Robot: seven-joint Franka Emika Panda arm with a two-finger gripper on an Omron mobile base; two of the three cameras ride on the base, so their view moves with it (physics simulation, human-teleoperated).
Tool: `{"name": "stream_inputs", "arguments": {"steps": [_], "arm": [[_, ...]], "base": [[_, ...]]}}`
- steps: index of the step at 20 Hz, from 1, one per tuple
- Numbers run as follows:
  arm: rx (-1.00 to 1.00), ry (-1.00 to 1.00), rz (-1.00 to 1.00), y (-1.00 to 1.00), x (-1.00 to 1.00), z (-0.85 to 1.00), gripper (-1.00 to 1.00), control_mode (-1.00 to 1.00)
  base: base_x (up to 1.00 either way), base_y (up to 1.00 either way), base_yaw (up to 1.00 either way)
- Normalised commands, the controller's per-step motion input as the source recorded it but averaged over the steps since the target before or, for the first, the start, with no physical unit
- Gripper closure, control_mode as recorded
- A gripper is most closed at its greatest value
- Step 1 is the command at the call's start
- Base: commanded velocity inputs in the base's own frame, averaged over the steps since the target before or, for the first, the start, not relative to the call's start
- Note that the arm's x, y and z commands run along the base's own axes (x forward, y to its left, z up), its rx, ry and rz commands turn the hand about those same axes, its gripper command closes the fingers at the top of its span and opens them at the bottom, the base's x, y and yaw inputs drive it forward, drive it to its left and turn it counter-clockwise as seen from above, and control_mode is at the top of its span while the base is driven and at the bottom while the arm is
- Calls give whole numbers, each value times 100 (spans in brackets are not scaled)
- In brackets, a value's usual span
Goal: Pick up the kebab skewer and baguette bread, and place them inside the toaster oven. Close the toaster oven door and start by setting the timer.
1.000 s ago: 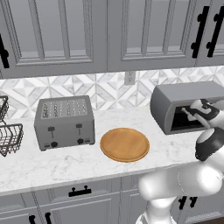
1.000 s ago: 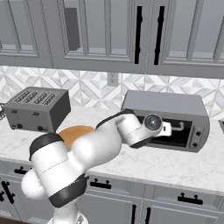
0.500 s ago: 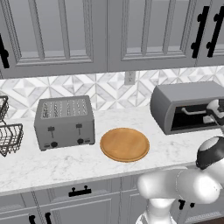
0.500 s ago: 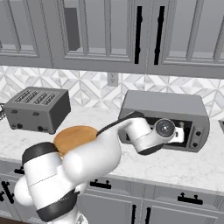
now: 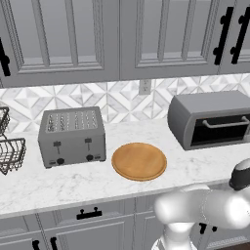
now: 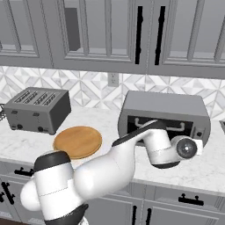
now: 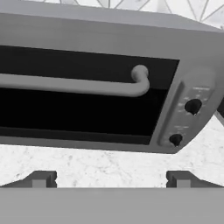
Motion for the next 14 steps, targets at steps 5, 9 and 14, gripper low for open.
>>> {"name": "stream_inputs", "arguments": {"steps": [5, 9, 14], "arm": [[-4, -11, 3, -50, 0, 0, -100, -100], [-3, -2, 2, -32, 7, -1, -100, -100], [-6, 0, 0, -14, 28, -1, -100, -100]], "base": [[0, 0, 0], [0, 0, 0], [0, 0, 0]]}}
